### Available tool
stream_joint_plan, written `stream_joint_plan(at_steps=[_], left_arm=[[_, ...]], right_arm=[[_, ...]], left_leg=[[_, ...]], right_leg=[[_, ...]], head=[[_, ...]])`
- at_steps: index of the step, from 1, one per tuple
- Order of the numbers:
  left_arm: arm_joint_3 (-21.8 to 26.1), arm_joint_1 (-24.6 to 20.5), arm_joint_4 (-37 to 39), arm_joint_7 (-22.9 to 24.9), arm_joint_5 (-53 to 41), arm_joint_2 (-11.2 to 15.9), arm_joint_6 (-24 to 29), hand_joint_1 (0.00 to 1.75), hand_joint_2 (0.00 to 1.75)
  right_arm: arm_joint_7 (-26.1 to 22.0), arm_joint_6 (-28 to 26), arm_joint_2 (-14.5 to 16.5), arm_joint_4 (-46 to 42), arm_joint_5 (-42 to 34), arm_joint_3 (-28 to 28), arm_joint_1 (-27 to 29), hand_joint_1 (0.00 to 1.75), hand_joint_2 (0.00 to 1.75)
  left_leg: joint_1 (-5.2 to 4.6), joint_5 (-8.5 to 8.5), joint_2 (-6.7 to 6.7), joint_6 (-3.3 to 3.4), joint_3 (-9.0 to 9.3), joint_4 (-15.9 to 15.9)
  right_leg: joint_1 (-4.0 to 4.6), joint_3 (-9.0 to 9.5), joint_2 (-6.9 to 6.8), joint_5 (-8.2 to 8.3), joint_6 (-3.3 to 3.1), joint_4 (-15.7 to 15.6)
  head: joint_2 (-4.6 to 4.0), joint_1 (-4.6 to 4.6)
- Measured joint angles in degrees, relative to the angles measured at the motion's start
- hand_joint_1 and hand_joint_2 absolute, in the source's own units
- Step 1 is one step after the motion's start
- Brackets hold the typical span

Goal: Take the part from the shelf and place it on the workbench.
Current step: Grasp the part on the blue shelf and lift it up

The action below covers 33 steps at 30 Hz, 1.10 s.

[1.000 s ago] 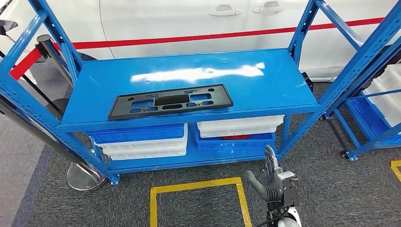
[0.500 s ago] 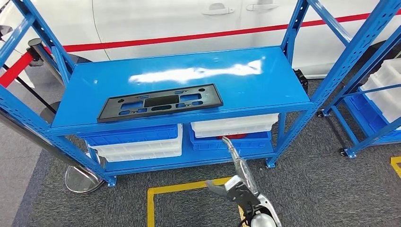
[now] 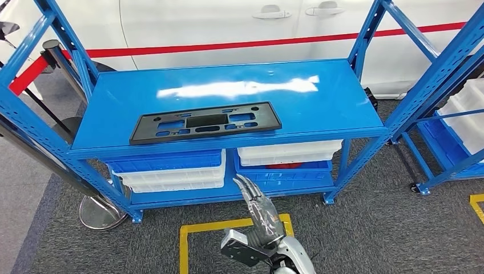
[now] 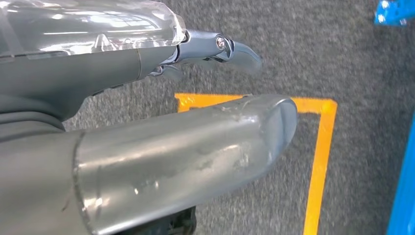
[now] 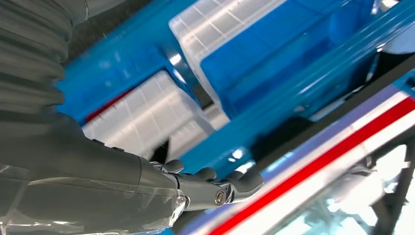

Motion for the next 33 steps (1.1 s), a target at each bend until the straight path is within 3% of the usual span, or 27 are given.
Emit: stream_joint_plan(at_steps=[2,6,8,10,11,12,13,15,17,20,22,25,26,27,28,30,31,33], left_arm=[[0.01,-0.07,0.01,0.03,-0.45,-0.13,-0.02,0.00,0.00],[0.03,-0.17,0.02,0.18,-1.37,-0.20,-0.07,0.00,0.00],[0.05,-0.25,0.03,0.31,-1.80,-0.20,-0.13,0.00,0.00],[0.07,-0.25,0.09,0.43,-2.24,-0.21,-0.25,0.00,0.00],[0.07,-0.23,0.13,0.48,-2.48,-0.22,-0.33,0.00,0.00],[0.07,-0.24,0.16,0.52,-2.74,-0.23,-0.43,0.00,0.00],[0.07,-0.27,0.19,0.56,-2.97,-0.25,-0.55,0.00,0.00],[0.07,-0.44,0.21,0.66,-3.43,-0.25,-0.76,0.00,0.00],[0.08,-0.67,0.26,0.84,-3.86,-0.31,-1.02,0.00,0.00],[0.13,-0.86,0.35,1.13,-4.66,-0.44,-1.65,0.00,0.00],[0.19,-1.01,0.37,1.30,-5.22,-0.57,-2.15,0.00,0.00],[0.37,-1.25,0.40,1.64,-6.02,-0.69,-3.01,0.00,0.00],[0.45,-1.26,0.43,1.77,-6.31,-0.70,-3.33,0.00,0.00],[0.57,-1.26,0.49,1.89,-6.62,-0.73,-3.68,0.00,0.00],[0.70,-1.26,0.55,2.00,-6.92,-0.78,-4.04,0.00,0.00],[1.01,-1.28,0.67,2.16,-7.58,-1.00,-4.77,0.00,0.00],[1.19,-1.36,0.72,2.22,-7.92,-1.14,-5.16,0.00,0.00],[1.56,-1.53,0.82,2.38,-8.70,-1.34,-5.99,0.00,0.00]], right_arm=[[2.54,-0.82,0.01,0.29,2.09,2.16,-1.83,0.00,1.75],[7.56,-2.44,-0.01,0.96,6.14,6.68,-5.61,0.00,1.75],[10.03,-3.24,-0.02,1.32,8.14,9.26,-7.61,0.00,1.75],[12.44,-3.98,-0.08,1.82,10.02,11.71,-9.39,0.00,1.75],[13.65,-4.32,-0.13,2.13,10.96,12.88,-10.25,0.00,1.75],[14.84,-4.67,-0.16,2.44,11.88,14.03,-11.16,0.00,1.75],[15.99,-5.01,-0.17,2.74,12.82,15.24,-12.18,0.00,1.75],[18.07,-5.73,-0.18,3.22,14.48,17.48,-14.25,0.00,1.75],[19.96,-6.38,-0.19,3.63,15.97,19.45,-16.19,0.00,1.75],[23.53,-7.46,-0.19,4.37,18.84,22.98,-19.55,0.00,1.75],[26.12,-8.40,-0.18,4.76,20.94,25.40,-21.75,0.00,1.75],[29.93,-9.68,-0.23,5.15,23.91,28.83,-24.09,0.00,1.75],[31.31,-10.07,-0.26,5.26,24.98,30.00,-24.59,0.00,1.75],[32.77,-10.48,-0.28,5.37,26.13,31.16,-24.99,0.00,1.75],[34.24,-10.93,-0.29,5.44,27.31,32.22,-25.36,0.00,1.75],[37.18,-11.90,-0.29,5.49,29.71,34.02,-26.12,0.00,1.75],[38.72,-12.44,-0.29,5.47,30.96,34.82,-26.51,0.00,1.75],[41.94,-13.48,-0.29,5.44,33.49,36.33,-27.10,0.00,1.75]], left_leg=[[-0.22,-0.17,-0.08,-0.54,-0.12,0.20],[-0.11,-0.85,-0.02,-1.91,-0.46,0.95],[0.09,-3.80,0.05,-2.56,-2.72,5.91],[0.21,-7.24,0.06,-3.05,-6.46,13.68],[0.25,-7.79,0.06,-3.19,-7.74,16.19],[0.28,-7.13,0.07,-3.26,-8.02,16.51],[0.31,-5.40,0.08,-3.26,-7.16,14.46],[0.39,-1.34,0.11,-3.04,-3.49,6.54],[0.21,0.24,0.04,-2.39,-1.23,1.34],[0.09,0.31,-0.02,-1.18,-1.21,0.44],[0.30,0.54,0.01,-0.35,-0.91,-0.07],[0.21,0.45,0.04,0.40,-0.70,-0.28],[0.13,0.35,0.02,0.50,-0.64,-0.26],[0.05,0.21,0.00,0.56,-0.52,-0.24],[-0.01,0.06,-0.05,0.55,-0.31,-0.22],[-0.12,-0.38,-0.13,0.38,0.31,-0.19],[-0.26,-0.64,-0.16,0.16,0.50,-0.09],[-0.39,-1.04,-0.14,-0.40,0.61,-0.07]], right_leg=[[0.21,2.02,0.04,1.26,-0.50,-4.49],[0.06,2.18,0.07,1.58,-1.77,-5.46],[-0.14,2.29,-0.10,1.77,-2.33,-5.79],[-0.09,2.22,-0.19,1.75,-2.51,-5.77],[-0.06,2.21,-0.22,1.73,-2.52,-5.73],[-0.06,2.22,-0.22,1.69,-2.50,-5.66],[-0.08,2.27,-0.17,1.62,-2.44,-5.56],[-0.05,2.36,-0.07,1.36,-2.16,-5.29],[0.16,2.17,-0.01,1.22,-1.62,-5.01],[0.27,1.92,-0.01,1.32,-0.66,-5.13],[0.20,1.19,0.00,0.08,-0.13,-3.32],[0.10,-4.07,0.01,-4.57,0.20,6.99],[0.09,-5.84,0.01,-5.30,0.22,10.04],[0.08,-6.74,0.01,-4.94,0.17,11.21],[0.09,-6.45,0.01,-3.44,0.01,10.04],[0.26,-3.31,0.00,0.96,-0.63,2.77],[0.40,-1.59,-0.01,2.37,-0.97,-1.00],[0.73,0.10,0.02,3.00,-1.48,-4.80]], head=[[0.00,0.00],[0.00,-0.06],[0.00,-0.28],[0.00,-0.41],[0.00,-0.40],[0.00,-0.41],[0.00,-0.41],[0.00,-0.43],[0.00,-0.43],[0.00,-0.38],[0.00,-0.26],[0.00,-0.04],[0.00,-0.03],[0.00,-0.03],[0.00,-0.03],[0.00,-0.02],[0.00,-0.04],[0.00,-0.10]])
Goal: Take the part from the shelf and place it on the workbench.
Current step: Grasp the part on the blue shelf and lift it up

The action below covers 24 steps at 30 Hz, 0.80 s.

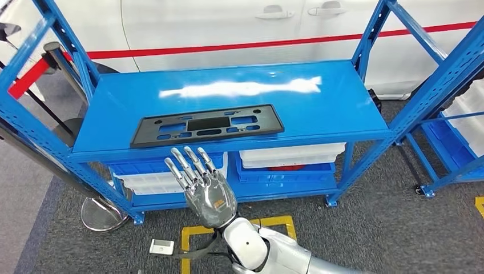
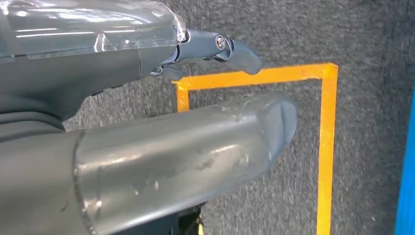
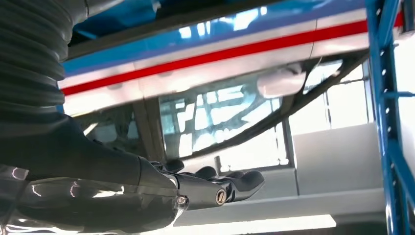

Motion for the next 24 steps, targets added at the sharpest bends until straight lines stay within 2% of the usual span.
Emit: stream_joint_plan(at_steps=[3,4,5,7,8,9,10,12,13,14,15,18,20,23,24], left_arm=[[0.51,-0.22,0.10,0.21,-1.22,-0.12,-1.23,0.00,0.00],[0.70,-0.32,0.14,0.28,-1.65,-0.15,-1.67,0.00,0.00],[0.92,-0.42,0.18,0.35,-2.07,-0.15,-2.07,0.00,0.00],[1.29,-0.48,0.30,0.56,-2.73,-0.17,-2.64,0.00,0.00],[1.39,-0.41,0.37,0.67,-2.97,-0.17,-2.76,0.00,0.00],[1.43,-0.33,0.42,0.76,-3.19,-0.17,-2.84,0.00,0.00],[1.48,-0.28,0.45,0.83,-3.43,-0.17,-2.87,0.00,0.00],[1.63,-0.29,0.47,0.98,-3.90,-0.17,-2.95,0.00,0.00],[1.74,-0.33,0.51,1.10,-4.12,-0.17,-2.99,0.00,0.00],[1.85,-0.45,0.56,1.20,-4.30,-0.17,-3.05,0.00,0.00],[1.96,-0.55,0.60,1.25,-4.48,-0.17,-3.10,0.00,0.00],[2.25,-0.73,0.64,1.28,-5.04,-0.17,-3.16,0.00,0.00],[2.39,-0.87,0.64,1.29,-5.43,-0.18,-3.24,0.00,0.00],[2.68,-1.22,0.64,1.39,-6.50,-0.19,-3.36,0.00,0.00],[2.77,-1.25,0.64,1.46,-6.75,-0.19,-3.37,0.00,0.00]], right_arm=[[4.61,-1.47,-0.09,-0.13,3.73,1.57,-0.14,0.00,1.75],[5.97,-2.02,-0.13,-0.19,5.03,1.83,-0.10,0.00,1.75],[6.96,-2.54,-0.18,-0.26,6.23,1.96,-0.02,0.00,1.75],[7.22,-3.24,-0.28,-0.26,7.93,1.90,0.55,0.00,1.75],[6.32,-3.37,-0.32,-0.18,8.35,1.62,1.18,0.00,1.75],[4.84,-3.41,-0.34,-0.04,8.55,1.12,2.02,0.00,1.75],[3.19,-3.44,-0.29,0.21,8.62,0.36,2.93,0.00,1.75],[0.03,-3.47,0.07,0.98,8.60,-1.57,4.52,0.00,1.75],[-1.80,-3.53,0.37,1.52,8.59,-2.81,5.20,0.00,1.75],[-4.07,-3.60,0.77,2.17,8.60,-4.30,5.98,0.00,1.75],[-6.70,-3.69,1.26,3.00,8.62,-6.07,6.88,0.00,1.75],[-12.96,-3.84,3.08,6.37,8.67,-11.80,9.26,0.00,1.75],[-14.62,-3.88,4.13,8.43,8.68,-14.92,9.93,0.00,1.75],[-15.35,-3.91,5.37,12.68,8.69,-17.99,10.60,0.00,1.75],[-15.53,-3.91,5.71,14.22,8.69,-18.69,11.03,0.00,1.75]], left_leg=[[-0.02,-0.66,0.18,-0.99,0.21,0.10],[0.01,-1.32,0.23,-1.33,-0.21,1.29],[0.09,-2.42,0.26,-1.65,-1.30,3.65],[0.39,-5.16,0.27,-2.22,-5.35,11.12],[0.52,-5.89,0.27,-2.44,-7.46,14.44],[0.63,-5.55,0.28,-2.61,-8.84,16.08],[0.72,-3.99,0.29,-2.69,-9.17,15.48],[0.85,1.15,0.34,-2.58,-7.00,8.71],[0.74,2.91,0.36,-2.38,-5.54,5.23],[0.61,3.62,0.37,-1.97,-4.41,2.63],[0.45,3.50,0.35,-1.53,-3.86,1.31],[0.41,2.49,0.12,-0.15,-2.97,0.30],[0.54,2.05,0.04,0.67,-1.78,-0.21],[0.36,1.06,0.05,1.41,-0.59,-0.38],[0.28,0.70,0.00,1.46,-0.18,-0.37]], right_leg=[[-0.23,0.73,0.18,-0.39,-0.51,-0.80],[-0.45,1.19,0.16,-0.49,-0.77,-1.13],[-0.66,1.71,0.10,-0.65,-1.00,-1.42],[-0.68,2.46,-0.01,-1.27,-1.32,-1.52],[-0.68,2.83,0.01,-1.63,-1.32,-1.50],[-0.68,3.29,0.04,-2.03,-1.26,-1.49],[-0.69,3.87,0.08,-2.48,-1.16,-1.47],[-0.73,5.19,0.14,-3.50,-0.80,-1.47],[-0.64,5.67,0.17,-3.99,-0.51,-1.43],[-0.56,5.89,0.20,-4.35,-0.19,-1.41],[-0.48,6.00,0.19,-4.55,0.15,-1.40],[-0.42,6.13,0.08,-4.57,0.98,-0.69],[-0.49,4.30,0.03,-5.57,1.35,3.03],[-0.53,-2.79,0.02,-8.92,1.76,13.19],[-0.53,-4.62,0.02,-8.95,1.77,14.90]], head=[[0.00,-0.03],[0.00,-0.17],[0.00,-0.30],[0.00,-0.52],[0.00,-0.50],[0.00,-0.52],[0.00,-0.52],[0.00,-0.52],[0.00,-0.51],[0.00,-0.52],[0.00,-0.45],[0.01,-0.23],[0.01,-0.01],[0.00,0.22],[0.00,0.24]])
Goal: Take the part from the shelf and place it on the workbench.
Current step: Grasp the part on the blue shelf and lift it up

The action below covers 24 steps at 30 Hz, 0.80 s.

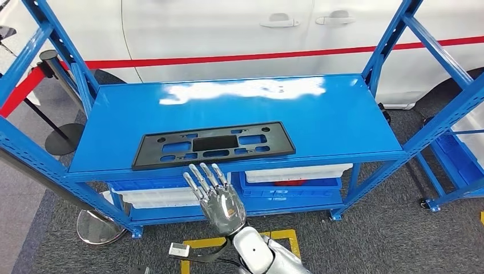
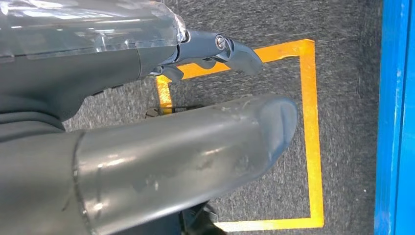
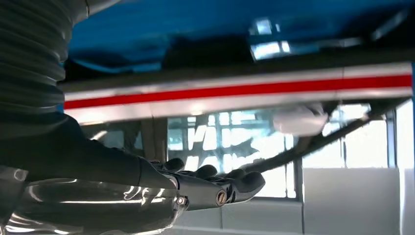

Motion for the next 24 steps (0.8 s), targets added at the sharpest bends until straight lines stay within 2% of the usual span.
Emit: stream_joint_plan(at_steps=[1,2,4,5,6,11,13,14,17,18,19,21,23,24], left_arm=[[0.07,-0.01,0.00,0.09,-0.15,-0.01,0.00,0.00,0.00],[0.11,-0.01,0.00,0.16,-0.26,-0.03,0.00,0.00,0.00],[0.20,-0.03,0.03,0.26,-0.48,-0.15,-0.01,0.00,0.00],[0.22,-0.04,0.05,0.29,-0.56,-0.22,-0.02,0.00,0.00],[0.23,-0.05,0.08,0.31,-0.61,-0.28,-0.03,0.00,0.00],[0.25,-0.08,0.12,0.34,-0.63,-0.34,-0.05,0.00,0.00],[0.29,-0.34,0.13,0.45,-0.69,-0.36,-0.07,0.00,0.00],[0.33,-0.51,0.13,0.54,-0.77,-0.37,-0.09,0.00,0.00],[0.48,-0.63,0.15,0.70,-1.14,-0.36,-0.24,0.00,0.00],[0.55,-0.53,0.15,0.72,-1.26,-0.30,-0.26,0.00,0.00],[0.63,-0.42,0.15,0.73,-1.34,-0.19,-0.25,0.00,0.00],[0.83,-0.24,0.18,0.75,-1.44,0.05,-0.24,0.00,0.00],[1.02,-0.16,0.23,0.79,-1.51,0.18,-0.25,0.00,0.00],[1.12,-0.08,0.26,0.81,-1.55,0.24,-0.25,0.00,0.00]], right_arm=[[-0.13,-0.01,0.32,1.26,0.01,-0.58,0.42,0.00,1.75],[-0.27,-0.02,0.64,2.27,0.01,-1.06,0.72,0.00,1.75],[-0.55,-0.03,1.30,3.80,0.02,-1.86,0.89,0.00,1.75],[-0.69,-0.03,1.51,4.27,0.02,-2.12,0.86,0.00,1.75],[-0.77,-0.02,1.63,4.55,0.02,-2.30,0.84,0.00,1.75],[-0.87,-0.02,1.68,4.76,0.02,-2.44,0.82,0.00,1.75],[-1.43,-0.03,2.01,5.34,0.02,-3.09,0.77,0.00,1.75],[-2.11,-0.04,2.48,5.93,0.02,-4.01,0.46,0.00,1.75],[-3.92,-0.06,3.87,8.03,0.04,-7.55,-0.82,0.00,1.75],[-4.18,-0.06,3.98,8.37,0.04,-8.27,-0.95,0.00,1.75],[-4.52,-0.06,3.99,8.46,0.04,-8.77,-0.93,0.00,1.75],[-5.48,-0.06,4.08,8.48,0.02,-9.78,-0.96,0.00,1.75],[-6.38,-0.07,4.26,8.42,0.00,-10.72,-1.01,0.00,1.75],[-6.70,-0.08,4.38,8.35,0.00,-11.13,-1.03,0.00,1.75]], left_leg=[[-0.08,-0.41,-0.06,0.00,0.49,0.02],[-0.17,-0.86,-0.11,-0.06,1.10,0.03],[-0.32,-1.80,-0.12,-0.26,2.27,-0.01],[-0.37,-2.11,-0.10,-0.36,2.63,-0.03],[-0.37,-2.30,-0.08,-0.42,2.80,-0.06],[-0.43,-2.39,-0.07,-0.51,2.96,-0.04],[-0.47,-2.66,-0.12,-1.01,3.06,-0.14],[-0.46,-2.88,-0.07,-1.49,2.90,0.79],[0.23,-7.14,0.18,-3.64,-4.62,13.51],[0.55,-7.70,0.19,-4.18,-7.01,15.90],[0.73,-6.17,0.22,-4.38,-7.05,14.08],[0.99,-0.66,0.36,-4.45,-5.31,6.83],[0.77,2.08,0.54,-3.71,-3.91,1.86],[0.61,2.24,0.56,-3.13,-3.73,1.12]], right_leg=[[0.03,-0.84,0.00,1.19,-0.12,-0.26],[0.09,-0.66,0.00,3.50,-0.38,-2.50],[0.41,1.44,-0.02,9.00,-1.26,-9.75],[0.57,2.33,-0.02,10.67,-1.64,-12.36],[0.70,2.80,-0.03,11.40,-1.90,-13.73],[0.80,2.82,-0.05,10.80,-1.99,-13.78],[0.96,2.97,0.01,10.17,-2.22,-14.43],[0.84,3.65,0.08,9.84,-2.55,-15.12],[0.23,6.81,0.23,8.27,-3.48,-16.48],[0.18,7.57,0.25,7.60,-3.45,-16.46],[0.10,8.22,0.31,7.08,-3.28,-16.42],[-0.04,9.55,0.37,5.96,-2.76,-16.27],[0.01,10.27,0.41,5.03,-2.00,-16.15],[0.07,10.42,0.41,4.80,-1.55,-15.97]], head=[[0.00,0.04],[0.00,0.09],[0.00,0.11],[0.00,0.08],[0.00,0.04],[0.00,-0.12],[0.00,-0.13],[0.00,-0.16],[0.00,-0.39],[0.00,-0.44],[0.00,-0.45],[0.00,-0.46],[0.00,-0.51],[0.00,-0.52]])
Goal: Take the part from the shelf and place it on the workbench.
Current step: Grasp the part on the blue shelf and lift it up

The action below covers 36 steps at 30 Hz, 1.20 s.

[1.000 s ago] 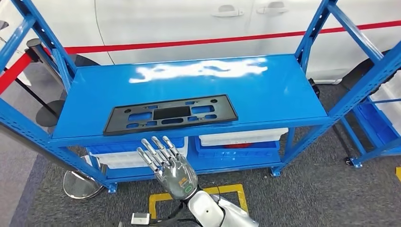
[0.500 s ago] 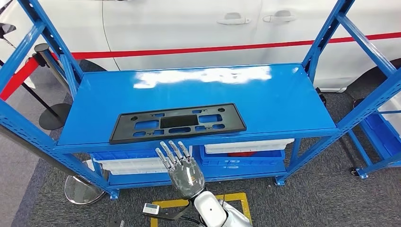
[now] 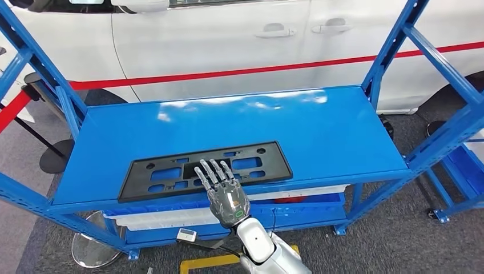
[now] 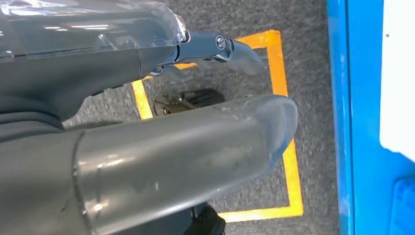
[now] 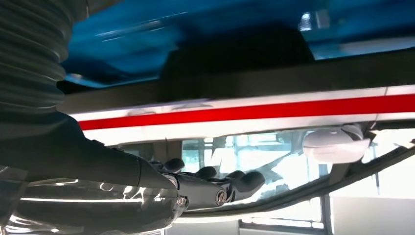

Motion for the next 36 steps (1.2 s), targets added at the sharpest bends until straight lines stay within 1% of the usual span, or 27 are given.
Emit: stream_joint_plan(at_steps=[3,4,5,7,8,9,10,12,13,14,16,18,19,20,22,23,24,25,26,27,28,29,30,31,33,35,36], left_arm=[[0.21,0.15,0.01,0.02,-0.08,0.11,-0.01,0.00,0.00],[0.23,0.13,0.01,0.02,-0.12,0.11,-0.01,0.00,0.00],[0.24,0.05,0.01,0.01,-0.18,0.11,-0.01,0.00,0.00],[0.25,-0.05,0.01,0.02,-0.30,0.11,-0.05,0.00,0.00],[0.25,-0.05,0.01,0.02,-0.34,0.11,-0.07,0.00,0.00],[0.25,-0.03,0.01,0.03,-0.37,0.11,-0.09,0.00,0.00],[0.26,-0.02,0.01,0.01,-0.39,0.11,-0.10,0.00,0.00],[0.26,-0.04,0.01,-0.10,-0.44,0.06,-0.10,0.00,0.00],[0.26,-0.07,0.02,-0.17,-0.48,0.00,-0.09,0.00,0.00],[0.26,-0.16,0.03,-0.20,-0.60,-0.06,-0.07,0.00,0.00],[0.25,-0.34,0.05,-0.12,-1.11,-0.13,0.02,0.00,0.00],[0.23,-0.49,0.07,0.08,-1.88,-0.13,0.03,0.00,0.00],[0.20,-0.62,0.07,0.19,-2.26,-0.13,-0.03,0.00,0.00],[0.17,-0.82,0.07,0.28,-2.57,-0.13,-0.13,0.00,0.00],[0.13,-1.18,0.07,0.42,-3.03,-0.13,-0.30,0.00,0.00],[0.13,-1.21,0.07,0.48,-3.18,-0.13,-0.34,0.00,0.00],[0.14,-1.16,0.07,0.52,-3.26,-0.12,-0.34,0.00,0.00],[0.14,-1.09,0.07,0.56,-3.31,-0.10,-0.33,0.00,0.00],[0.15,-1.04,0.07,0.56,-3.26,-0.06,-0.30,0.00,0.00],[0.17,-1.02,0.07,0.55,-3.20,0.01,-0.25,0.00,0.00],[0.20,-1.03,0.07,0.54,-3.11,0.10,-0.20,0.00,0.00],[0.22,-1.07,0.07,0.51,-3.03,0.19,-0.16,0.00,0.00],[0.25,-1.03,0.07,0.48,-2.98,0.27,-0.14,0.00,0.00],[0.27,-0.95,0.07,0.46,-2.94,0.35,-0.12,0.00,0.00],[0.32,-0.74,0.07,0.44,-2.91,0.42,-0.05,0.00,0.00],[0.46,-0.72,0.07,0.41,-2.81,0.43,-0.01,0.00,0.00],[0.60,-0.71,0.07,0.38,-2.75,0.43,0.01,0.00,0.00]], right_arm=[[-0.78,-0.04,0.45,-0.35,0.00,-0.98,-0.19,0.00,1.75],[-1.01,-0.04,0.58,-0.45,0.00,-1.22,-0.36,0.00,1.75],[-1.17,-0.05,0.67,-0.51,0.00,-1.40,-0.52,0.00,1.75],[-1.33,-0.03,0.74,-0.45,0.00,-1.58,-0.75,0.00,1.75],[-1.41,-0.03,0.74,-0.33,0.00,-1.71,-0.76,0.00,1.75],[-1.51,-0.02,0.75,-0.18,-0.01,-1.88,-0.77,0.00,1.75],[-1.61,-0.02,0.79,0.00,-0.02,-2.10,-0.82,0.00,1.75],[-1.70,-0.02,0.99,0.39,-0.04,-2.52,-1.14,0.00,1.75],[-1.65,-0.02,1.10,0.65,-0.04,-2.67,-1.42,0.42,1.75],[-1.52,-0.01,1.26,1.00,-0.03,-2.76,-1.80,0.86,1.75],[-0.44,0.12,1.80,2.87,-0.01,-2.84,-3.08,1.73,1.75],[1.76,1.42,2.96,7.13,0.01,-2.86,-5.88,1.75,1.75],[2.91,2.81,3.60,9.77,0.01,-2.86,-7.83,1.75,1.75],[3.80,4.56,4.13,12.22,-0.02,-2.86,-9.80,1.75,1.75],[4.72,7.86,4.73,16.36,-0.13,-2.86,-13.17,1.75,1.75],[4.85,9.09,4.87,18.06,-0.25,-2.86,-14.39,1.75,1.75],[4.88,9.99,4.97,19.54,-0.41,-2.86,-15.37,1.75,1.75],[4.86,10.64,5.07,20.72,-0.63,-2.86,-16.15,1.75,1.75],[4.78,11.07,5.19,21.63,-0.90,-2.86,-16.79,1.75,1.75],[4.65,11.30,5.34,22.35,-1.14,-2.86,-17.34,1.75,1.75],[4.53,11.40,5.46,22.96,-1.32,-2.86,-17.81,1.75,1.75],[4.41,11.46,5.56,23.56,-1.43,-2.86,-18.22,1.75,1.75],[4.33,11.46,5.61,24.08,-1.49,-2.86,-18.52,1.75,1.75],[4.26,11.44,5.66,24.50,-1.54,-2.86,-18.79,1.75,1.75],[3.85,11.27,5.75,25.03,-1.73,-2.88,-19.21,1.75,1.75],[3.05,10.64,5.80,25.34,-2.29,-3.10,-19.47,1.75,1.75],[2.41,9.81,5.79,25.46,-2.89,-3.37,-19.45,1.75,1.75]], left_leg=[[0.00,-0.12,-0.17,1.51,0.89,-0.38],[0.08,-0.23,-0.20,1.87,1.31,-0.54],[0.11,-0.34,-0.22,2.17,1.66,-0.67],[0.01,-0.85,-0.23,2.52,2.12,-0.71],[-0.04,-1.12,-0.25,2.58,2.39,-0.69],[-0.08,-1.42,-0.29,2.59,2.75,-0.67],[-0.13,-1.75,-0.35,2.56,3.22,-0.65],[-0.22,-2.49,-0.47,2.38,4.24,-0.69],[-0.31,-2.85,-0.52,2.19,4.66,-0.67],[-0.38,-3.20,-0.55,1.89,4.83,-0.67],[-0.51,-3.25,-0.55,1.06,5.08,-0.22],[-0.48,-3.48,-0.47,0.27,5.16,0.67],[-0.44,-4.30,-0.43,0.00,4.74,1.76],[-0.35,-5.80,-0.40,-0.22,3.86,3.67],[-0.24,-9.52,-0.36,-0.69,0.38,10.20],[-0.21,-10.77,-0.36,-0.90,-1.51,13.41],[-0.19,-10.98,-0.36,-0.96,-2.77,15.12],[-0.19,-10.00,-0.35,-0.92,-3.05,14.73],[-0.19,-7.91,-0.34,-0.78,-2.26,12.10],[-0.20,-5.30,-0.33,-0.57,-0.75,7.95],[-0.30,-3.57,-0.30,-0.37,0.62,4.20],[-0.44,-2.74,-0.27,-0.05,1.61,1.48],[-0.60,-2.25,-0.26,0.35,2.09,0.06],[-0.75,-2.39,-0.26,0.71,2.12,-0.10],[-0.52,-1.34,-0.23,1.49,2.51,-0.64],[-0.12,-0.87,-0.11,2.09,2.88,-1.30],[-0.05,-0.77,-0.06,2.26,2.96,-1.45]], right_leg=[[-0.06,0.08,-0.10,-0.34,1.06,1.27],[-0.14,-0.75,-0.15,-0.87,1.28,3.01],[-0.23,-2.33,-0.20,-1.86,1.45,5.83],[-0.29,-7.16,-0.22,-4.79,1.69,13.32],[-0.30,-9.35,-0.23,-5.82,1.77,16.06],[-0.29,-10.75,-0.23,-5.80,1.79,17.08],[-0.27,-11.07,-0.23,-4.38,1.71,15.94],[-0.04,-9.12,-0.25,1.43,0.98,8.49],[0.20,-7.98,-0.31,3.18,0.52,4.86],[0.43,-7.18,-0.32,4.02,0.13,2.37],[0.70,-6.76,-0.24,3.74,-0.53,1.03],[0.48,-6.13,-0.09,4.60,-1.26,0.52],[0.34,-5.80,-0.08,4.69,-1.57,0.37],[0.22,-5.57,-0.10,4.75,-1.79,0.27],[0.25,-5.53,-0.22,4.67,-2.07,0.28],[0.31,-5.54,-0.27,4.59,-2.14,0.32],[0.35,-5.51,-0.28,4.49,-2.17,0.39],[0.37,-5.44,-0.24,4.37,-2.16,0.47],[0.37,-5.33,-0.18,4.23,-2.10,0.57],[0.37,-5.18,-0.12,4.05,-2.00,0.68],[0.44,-5.04,-0.10,3.91,-1.85,0.80],[0.50,-5.02,-0.09,3.82,-1.62,0.86],[0.57,-5.04,-0.09,3.73,-1.34,0.91],[0.62,-5.05,-0.09,3.71,-1.06,0.88],[0.73,-4.91,-0.06,3.49,-0.43,0.90],[0.73,-5.88,-0.09,1.70,0.15,3.35],[0.58,-7.36,-0.12,-0.02,0.41,6.40]], head=[[0.00,0.07],[0.00,0.16],[0.00,0.25],[0.00,0.42],[0.00,0.43],[0.00,0.44],[0.00,0.44],[0.00,0.52],[0.00,0.48],[0.00,0.48],[0.00,0.42],[0.00,0.45],[0.00,0.28],[0.00,0.12],[0.00,-0.23],[0.00,-0.24],[0.00,-0.26],[0.00,-0.27],[0.00,-0.27],[0.00,-0.28],[0.00,-0.27],[0.00,-0.28],[0.00,-0.27],[0.00,-0.25],[0.00,-0.24],[0.00,0.00],[0.00,0.15]])
